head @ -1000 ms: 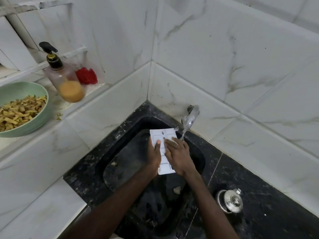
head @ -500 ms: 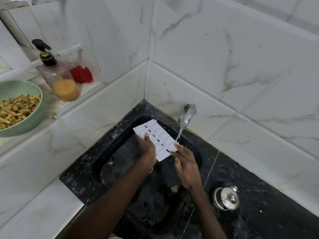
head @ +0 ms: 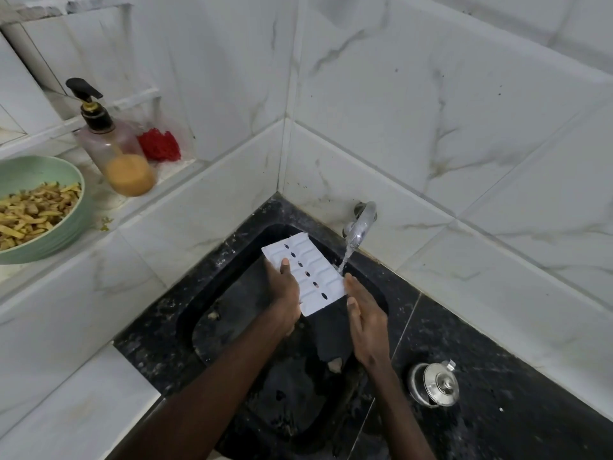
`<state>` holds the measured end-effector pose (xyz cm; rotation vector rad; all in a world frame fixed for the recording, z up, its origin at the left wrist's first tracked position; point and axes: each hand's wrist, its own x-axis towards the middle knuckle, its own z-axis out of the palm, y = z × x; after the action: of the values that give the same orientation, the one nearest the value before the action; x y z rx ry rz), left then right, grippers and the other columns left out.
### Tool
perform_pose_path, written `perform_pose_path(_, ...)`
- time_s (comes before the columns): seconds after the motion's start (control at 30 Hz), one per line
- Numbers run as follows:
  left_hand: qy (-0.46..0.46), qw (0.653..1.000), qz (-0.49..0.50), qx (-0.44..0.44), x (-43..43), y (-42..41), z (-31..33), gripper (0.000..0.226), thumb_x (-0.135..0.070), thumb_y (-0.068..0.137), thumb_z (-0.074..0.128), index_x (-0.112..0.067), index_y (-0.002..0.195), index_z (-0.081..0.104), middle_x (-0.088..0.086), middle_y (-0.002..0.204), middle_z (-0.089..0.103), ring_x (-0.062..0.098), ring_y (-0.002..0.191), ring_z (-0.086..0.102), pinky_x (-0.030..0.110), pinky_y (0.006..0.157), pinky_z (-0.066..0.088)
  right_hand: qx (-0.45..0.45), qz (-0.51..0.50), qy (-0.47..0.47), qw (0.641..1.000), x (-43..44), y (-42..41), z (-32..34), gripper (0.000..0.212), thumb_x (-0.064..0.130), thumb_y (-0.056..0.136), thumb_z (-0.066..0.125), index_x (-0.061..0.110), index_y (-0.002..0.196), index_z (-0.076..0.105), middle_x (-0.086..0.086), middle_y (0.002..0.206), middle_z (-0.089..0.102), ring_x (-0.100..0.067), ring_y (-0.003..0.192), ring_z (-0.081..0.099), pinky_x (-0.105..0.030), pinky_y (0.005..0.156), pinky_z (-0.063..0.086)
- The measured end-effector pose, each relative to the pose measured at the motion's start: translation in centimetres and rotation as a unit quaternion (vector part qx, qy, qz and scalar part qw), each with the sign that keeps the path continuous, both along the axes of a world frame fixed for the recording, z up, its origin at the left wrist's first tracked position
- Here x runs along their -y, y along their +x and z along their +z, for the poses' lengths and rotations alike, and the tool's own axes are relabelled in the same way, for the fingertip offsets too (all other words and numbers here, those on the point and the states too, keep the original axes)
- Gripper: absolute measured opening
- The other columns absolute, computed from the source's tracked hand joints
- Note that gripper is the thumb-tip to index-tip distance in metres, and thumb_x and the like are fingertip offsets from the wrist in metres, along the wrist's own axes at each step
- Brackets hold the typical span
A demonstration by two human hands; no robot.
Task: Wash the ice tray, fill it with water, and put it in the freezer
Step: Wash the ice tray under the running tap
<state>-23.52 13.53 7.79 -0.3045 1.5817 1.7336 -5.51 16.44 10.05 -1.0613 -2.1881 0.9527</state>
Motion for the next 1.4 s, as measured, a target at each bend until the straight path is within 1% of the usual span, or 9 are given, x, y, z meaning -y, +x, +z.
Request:
perform_pose_path(0.2, -0.019, 0.999, -0.044, -0.019, 0.5, 1.7, -0.4, 0.055, -0.031, 0.112, 0.042, -0.035, 0.162, 0.022, 0.002, 0.142, 0.060, 0.026, 0.111, 0.069, 0.052, 0.094, 0.059, 0.232, 0.126, 0.090, 0.960, -1.9, -0.5, -1.0, 0.050, 0.043, 0.114, 0.022, 0.030, 0.163, 0.022, 0.016, 0.169, 0.015, -0.001, 0.158, -0.005, -0.039, 0.131, 0.002)
perform_pose_path(0.3, -0.031, 0.997, -0.063, -0.028, 0.8, 2.7, -0.6, 0.054, -0.029, 0.111, 0.043, -0.031, 0.162, 0.023, 0.004, 0.142, 0.060, 0.021, 0.100, 0.071, 0.041, 0.078, 0.061, 0.302, 0.155, 0.096, 0.936, -2.8, -1.2, -1.0, 0.055, 0.050, 0.113, 0.015, 0.032, 0.164, 0.011, 0.017, 0.170, 0.006, -0.005, 0.158, -0.012, -0.043, 0.131, -0.003)
perform_pose_path(0.4, -0.041, 0.995, -0.072, -0.064, 0.7, 2.2, 0.0, 0.054, -0.030, 0.112, 0.043, -0.030, 0.162, 0.025, 0.000, 0.132, 0.063, 0.013, 0.083, 0.070, 0.033, 0.064, 0.058, 0.302, 0.171, 0.095, 0.933, -3.1, -1.5, -0.4, 0.055, 0.053, 0.112, 0.014, 0.036, 0.164, 0.007, 0.019, 0.170, 0.003, -0.006, 0.158, -0.012, -0.041, 0.130, -0.005)
perform_pose_path(0.57, -0.042, 0.994, -0.064, -0.073, 0.5, 0.2, 0.1, 0.055, -0.034, 0.111, 0.044, -0.035, 0.162, 0.025, 0.007, 0.142, 0.062, 0.028, 0.109, 0.071, 0.055, 0.090, 0.061, 0.288, 0.203, 0.100, 0.931, -3.8, -0.1, 0.6, 0.051, 0.051, 0.113, 0.019, 0.039, 0.162, 0.013, 0.023, 0.168, 0.004, -0.001, 0.157, -0.013, -0.034, 0.128, -0.011)
perform_pose_path(0.8, -0.033, 0.990, -0.127, -0.050, 0.3, 2.8, -0.7, 0.048, -0.029, 0.111, 0.045, -0.027, 0.158, 0.035, 0.009, 0.130, 0.067, 0.015, 0.087, 0.071, 0.033, 0.064, 0.058, 0.370, 0.222, 0.032, 0.901, -4.7, -0.5, 0.1, 0.068, 0.064, 0.106, 0.011, 0.031, 0.163, -0.008, 0.015, 0.167, -0.015, -0.012, 0.155, -0.027, -0.043, 0.128, -0.013)
perform_pose_path(1.03, -0.005, 0.984, -0.175, -0.035, 0.5, 3.5, -1.3, 0.043, -0.030, 0.110, 0.046, -0.027, 0.153, 0.044, 0.009, 0.132, 0.067, 0.024, 0.104, 0.071, 0.042, 0.083, 0.062, 0.381, 0.192, 0.009, 0.904, -6.1, -1.1, 0.2, 0.069, 0.062, 0.107, 0.014, 0.028, 0.165, -0.001, 0.015, 0.169, -0.012, -0.013, 0.154, -0.027, -0.047, 0.128, -0.014)
perform_pose_path(1.17, 0.023, 0.981, -0.180, -0.066, 0.6, 4.2, -1.2, 0.038, -0.023, 0.110, 0.047, -0.021, 0.148, 0.051, 0.005, 0.130, 0.068, 0.011, 0.098, 0.069, 0.024, 0.073, 0.056, 0.400, 0.226, 0.047, 0.887, -5.0, -2.1, -0.2, 0.069, 0.060, 0.107, 0.012, 0.025, 0.165, -0.005, 0.013, 0.167, -0.018, -0.017, 0.155, -0.027, -0.049, 0.128, -0.011)
perform_pose_path(1.33, 0.014, 0.980, -0.187, -0.061, 0.6, 2.6, -0.7, 0.036, -0.027, 0.111, 0.047, -0.025, 0.146, 0.051, 0.002, 0.119, 0.070, 0.015, 0.097, 0.072, 0.024, 0.065, 0.057, 0.376, 0.203, 0.049, 0.903, -5.5, -1.9, -0.4, 0.069, 0.059, 0.108, 0.013, 0.025, 0.164, -0.008, 0.013, 0.168, -0.015, -0.010, 0.156, -0.021, -0.045, 0.128, -0.013)
perform_pose_path(1.4, 0.009, 0.972, -0.222, -0.071, 0.6, 3.7, -1.1, 0.041, -0.029, 0.110, 0.048, -0.024, 0.151, 0.048, 0.005, 0.127, 0.069, 0.018, 0.103, 0.071, 0.029, 0.073, 0.059, 0.385, 0.159, 0.033, 0.908, -6.5, -2.5, -0.9, 0.070, 0.058, 0.108, 0.012, 0.021, 0.164, -0.007, 0.010, 0.167, -0.017, -0.012, 0.157, -0.019, -0.045, 0.128, -0.012)
